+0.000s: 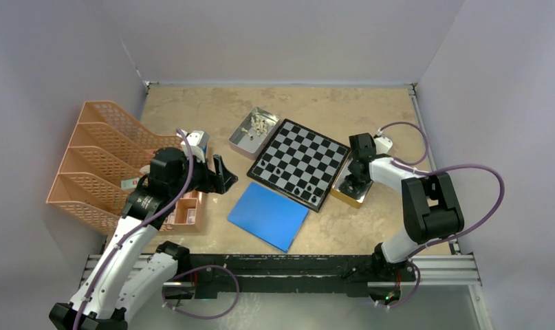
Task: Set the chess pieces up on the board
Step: Pick up the chess piece from the storage box.
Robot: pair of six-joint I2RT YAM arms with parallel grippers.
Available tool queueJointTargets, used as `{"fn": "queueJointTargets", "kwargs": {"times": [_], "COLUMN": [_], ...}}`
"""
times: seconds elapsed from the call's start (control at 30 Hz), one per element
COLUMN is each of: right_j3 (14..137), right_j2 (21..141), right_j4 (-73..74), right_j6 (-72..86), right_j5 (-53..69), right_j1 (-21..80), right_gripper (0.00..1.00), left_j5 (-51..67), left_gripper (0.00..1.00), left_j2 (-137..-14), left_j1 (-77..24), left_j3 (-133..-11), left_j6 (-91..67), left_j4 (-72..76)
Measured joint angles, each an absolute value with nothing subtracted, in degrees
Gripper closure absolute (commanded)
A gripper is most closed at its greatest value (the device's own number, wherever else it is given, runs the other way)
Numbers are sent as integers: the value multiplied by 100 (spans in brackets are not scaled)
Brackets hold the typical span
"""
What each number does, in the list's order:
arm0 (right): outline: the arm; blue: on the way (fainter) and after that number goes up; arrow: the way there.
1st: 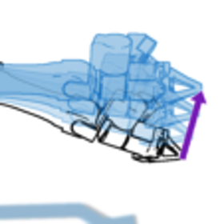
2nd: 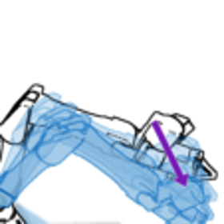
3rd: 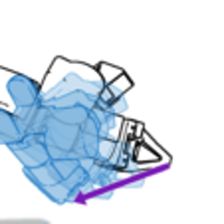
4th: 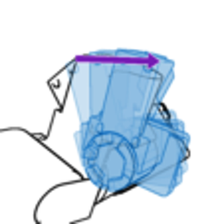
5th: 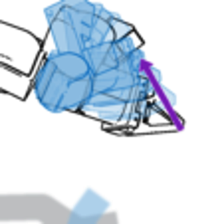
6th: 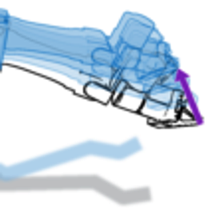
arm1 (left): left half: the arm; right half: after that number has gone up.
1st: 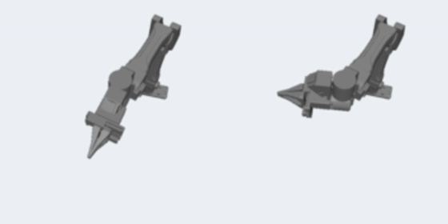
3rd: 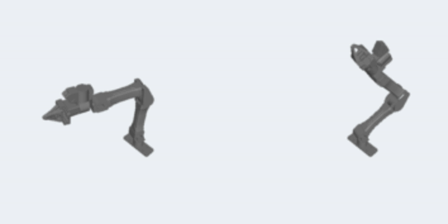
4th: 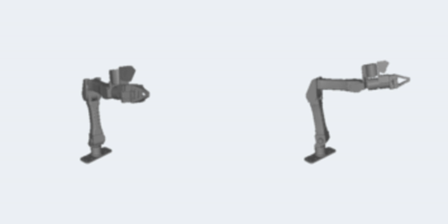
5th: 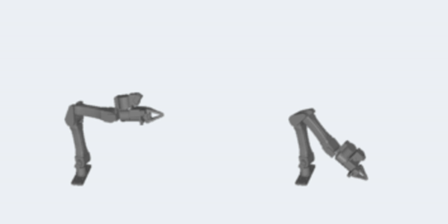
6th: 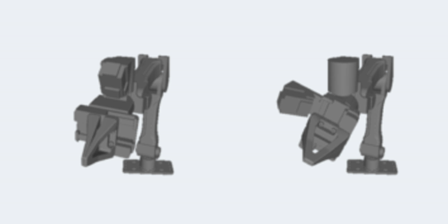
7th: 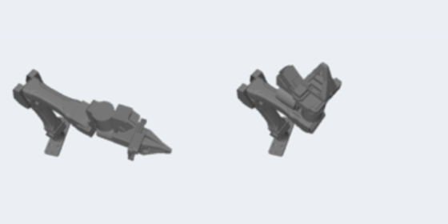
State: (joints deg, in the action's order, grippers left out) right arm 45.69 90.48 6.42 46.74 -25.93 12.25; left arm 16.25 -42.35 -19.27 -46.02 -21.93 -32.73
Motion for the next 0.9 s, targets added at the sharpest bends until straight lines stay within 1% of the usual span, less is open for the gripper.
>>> {"fn": "queueJointTargets", "kwargs": {"times": [0.13,0.3,0.4,0.6,0.7,0.77,0.9], "right_j3": [4569,4569,4569,4569,4569,4571,4578], "right_j2": [9037,8783,8425,7852,7516,7255,6897], "right_j4": [631,652,657,582,454,255,-311], "right_j6": [4580,4436,4331,3957,3688,3485,3039], "right_j5": [-2613,-2727,-2794,-2722,-2738,-2744,-2722], "right_j1": [1225,1225,1225,1288,1588,1992,2961], "right_gripper": [86,87,87,88,89,89,91], "left_j5": [1621,1603,1594,1568,1645,1763,2145], "left_gripper": [19,19,19,23,26,29,40], "left_j2": [-4235,-4244,-4257,-4429,-4571,-4654,-4982], "left_j1": [-1929,-1929,-1929,-1929,-1929,-1929,-1929], "left_j3": [-4602,-4602,-4602,-4602,-4602,-4606,-4814], "left_j6": [-2196,-2196,-2198,-2204,-2248,-2322,-2495], "left_j4": [-3271,-3273,-3273,-3273,-3273,-3273,-3275]}}
